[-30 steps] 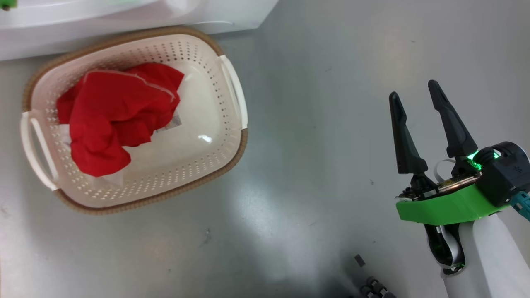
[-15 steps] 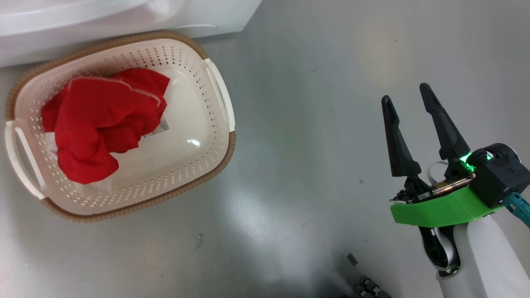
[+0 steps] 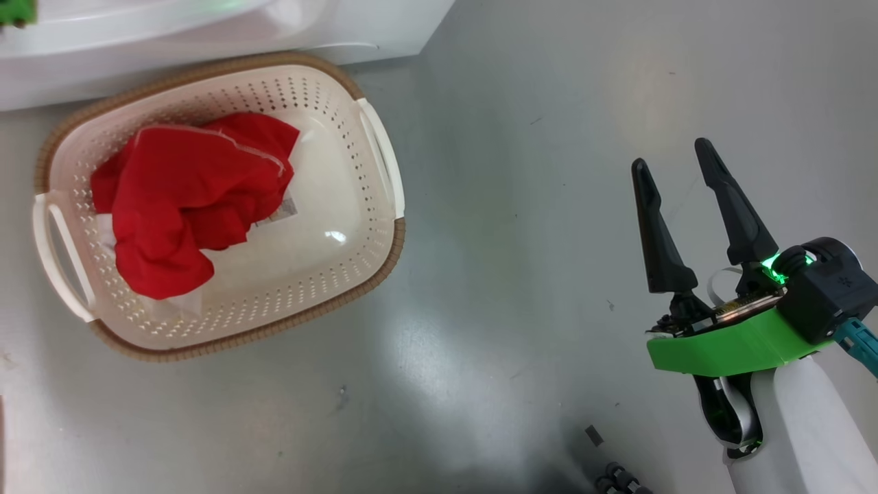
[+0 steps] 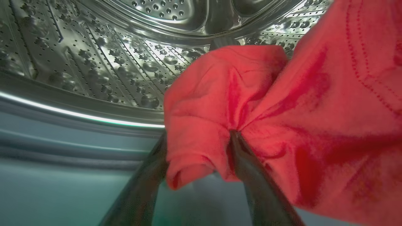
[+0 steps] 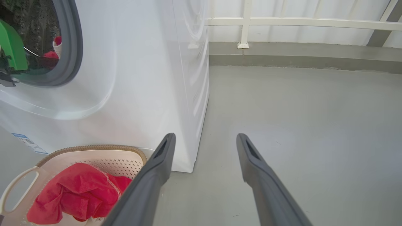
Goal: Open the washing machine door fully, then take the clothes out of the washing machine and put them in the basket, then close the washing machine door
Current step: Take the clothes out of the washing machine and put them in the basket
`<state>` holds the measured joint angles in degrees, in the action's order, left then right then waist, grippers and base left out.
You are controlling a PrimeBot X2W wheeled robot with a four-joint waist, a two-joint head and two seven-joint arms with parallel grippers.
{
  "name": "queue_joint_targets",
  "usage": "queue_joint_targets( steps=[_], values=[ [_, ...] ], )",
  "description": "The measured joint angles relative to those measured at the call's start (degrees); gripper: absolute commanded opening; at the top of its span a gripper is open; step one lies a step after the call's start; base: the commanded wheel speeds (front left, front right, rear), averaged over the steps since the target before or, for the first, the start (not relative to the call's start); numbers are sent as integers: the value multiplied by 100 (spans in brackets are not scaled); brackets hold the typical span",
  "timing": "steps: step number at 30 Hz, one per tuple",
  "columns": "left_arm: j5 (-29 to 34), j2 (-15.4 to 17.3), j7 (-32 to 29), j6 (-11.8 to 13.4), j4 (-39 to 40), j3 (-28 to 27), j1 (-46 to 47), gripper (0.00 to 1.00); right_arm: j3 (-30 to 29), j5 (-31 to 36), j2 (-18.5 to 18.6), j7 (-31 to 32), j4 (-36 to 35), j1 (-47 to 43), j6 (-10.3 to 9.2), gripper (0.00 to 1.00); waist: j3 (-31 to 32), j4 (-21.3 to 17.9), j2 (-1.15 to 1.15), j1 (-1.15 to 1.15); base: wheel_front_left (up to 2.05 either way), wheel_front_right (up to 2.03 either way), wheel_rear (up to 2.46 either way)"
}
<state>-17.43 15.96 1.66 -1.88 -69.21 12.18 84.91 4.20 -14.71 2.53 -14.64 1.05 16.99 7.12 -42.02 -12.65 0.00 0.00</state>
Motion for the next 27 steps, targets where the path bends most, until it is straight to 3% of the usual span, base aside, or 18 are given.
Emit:
queue_joint_targets(
  steps=[13,27],
  values=[
    [25,-124,979,-122,328,241,-168,0,7,0,1,0,109,1,0,100,256,151,0,0,0,0,0],
    [-88,-136,1262,-166,1137,226,-1065,0,-22,1,5,0,186,-5,0,100,683,284,0,0,0,0,0]
  ],
)
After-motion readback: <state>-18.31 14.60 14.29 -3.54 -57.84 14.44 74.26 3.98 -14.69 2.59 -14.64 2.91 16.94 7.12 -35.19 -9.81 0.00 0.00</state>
